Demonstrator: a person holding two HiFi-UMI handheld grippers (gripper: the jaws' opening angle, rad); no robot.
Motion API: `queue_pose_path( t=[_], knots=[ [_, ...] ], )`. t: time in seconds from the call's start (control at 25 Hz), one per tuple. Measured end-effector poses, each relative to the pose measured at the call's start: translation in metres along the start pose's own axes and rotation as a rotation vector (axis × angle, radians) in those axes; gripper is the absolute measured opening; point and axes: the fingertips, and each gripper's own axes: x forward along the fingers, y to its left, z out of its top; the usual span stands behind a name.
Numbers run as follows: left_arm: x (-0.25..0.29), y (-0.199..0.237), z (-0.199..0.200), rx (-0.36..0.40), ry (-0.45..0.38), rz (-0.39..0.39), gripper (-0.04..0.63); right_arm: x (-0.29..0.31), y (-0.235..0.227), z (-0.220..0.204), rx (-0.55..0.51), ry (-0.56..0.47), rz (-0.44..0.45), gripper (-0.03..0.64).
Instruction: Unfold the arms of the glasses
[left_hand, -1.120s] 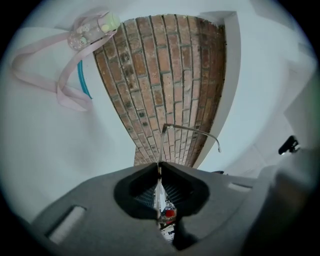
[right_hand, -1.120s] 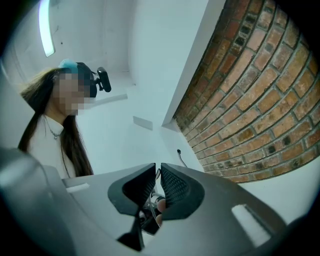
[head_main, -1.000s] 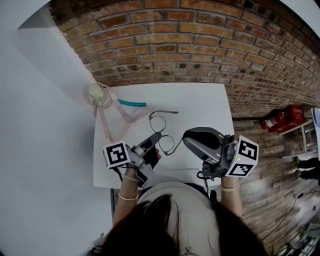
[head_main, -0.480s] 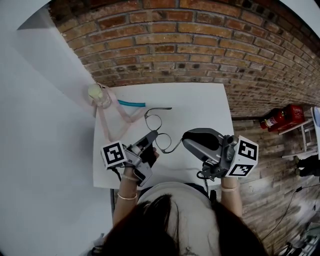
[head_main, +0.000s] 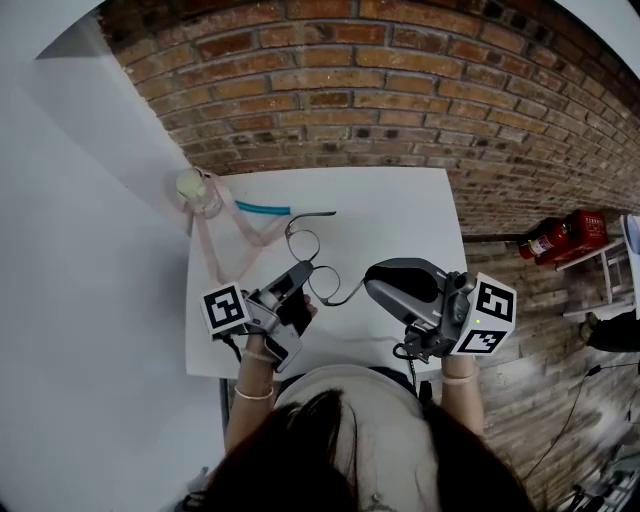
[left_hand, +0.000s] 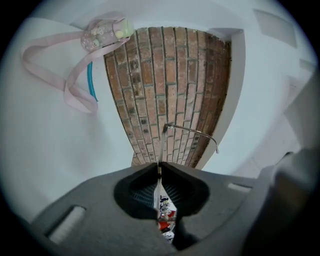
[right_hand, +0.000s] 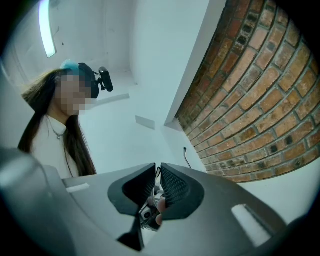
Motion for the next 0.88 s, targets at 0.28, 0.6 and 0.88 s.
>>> queue_pose_path(
  t=[0.28,0.6,0.88],
  knots=[
    [0.000,0.001,-0.002,-0.003,0.009,-0.009,0.023,-0.002,-0.001,0.000,-0.010,-0.005,-0.012,0.039],
    [0.003,-0.003,-0.007,0.006,0.027,-0.018,0.023,-0.007,-0.005,0.006,-0.023,-0.033,-0.042,0.043],
    [0.003,-0.004,-0.010,0.016,0.033,-0.024,0.021,-0.013,-0.011,0.010,-0.024,-0.058,-0.076,0.044]
  ],
)
